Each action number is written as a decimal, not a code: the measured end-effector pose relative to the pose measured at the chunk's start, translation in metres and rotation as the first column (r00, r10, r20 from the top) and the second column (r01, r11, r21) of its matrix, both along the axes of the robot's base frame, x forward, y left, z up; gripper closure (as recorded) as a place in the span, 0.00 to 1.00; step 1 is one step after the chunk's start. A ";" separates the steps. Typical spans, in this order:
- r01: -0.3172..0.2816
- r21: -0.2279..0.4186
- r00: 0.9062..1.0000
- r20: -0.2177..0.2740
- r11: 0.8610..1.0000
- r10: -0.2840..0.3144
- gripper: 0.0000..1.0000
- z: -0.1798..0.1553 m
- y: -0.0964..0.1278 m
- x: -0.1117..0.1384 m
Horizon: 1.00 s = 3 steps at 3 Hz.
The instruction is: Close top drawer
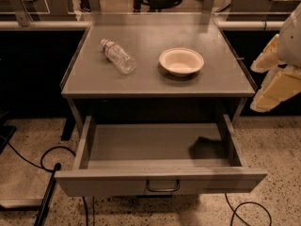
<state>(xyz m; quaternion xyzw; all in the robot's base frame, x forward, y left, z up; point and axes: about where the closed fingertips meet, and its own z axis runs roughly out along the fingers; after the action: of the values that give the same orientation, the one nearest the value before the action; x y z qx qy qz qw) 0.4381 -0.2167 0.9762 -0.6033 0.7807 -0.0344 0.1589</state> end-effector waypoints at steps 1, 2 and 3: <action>0.000 0.000 1.000 0.000 1.000 0.000 0.63 0.000 0.000 0.000; 0.000 0.000 1.000 0.000 1.000 0.000 0.87 0.000 0.000 0.000; 0.000 0.000 1.000 0.002 1.000 0.000 1.00 0.000 0.000 0.000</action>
Offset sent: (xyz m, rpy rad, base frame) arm 0.0000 0.0000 0.0000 0.0000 0.0000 0.0000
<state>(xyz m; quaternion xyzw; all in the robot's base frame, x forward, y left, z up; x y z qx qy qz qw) 0.4383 -0.2166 0.9766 -0.6033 0.7806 -0.0349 0.1595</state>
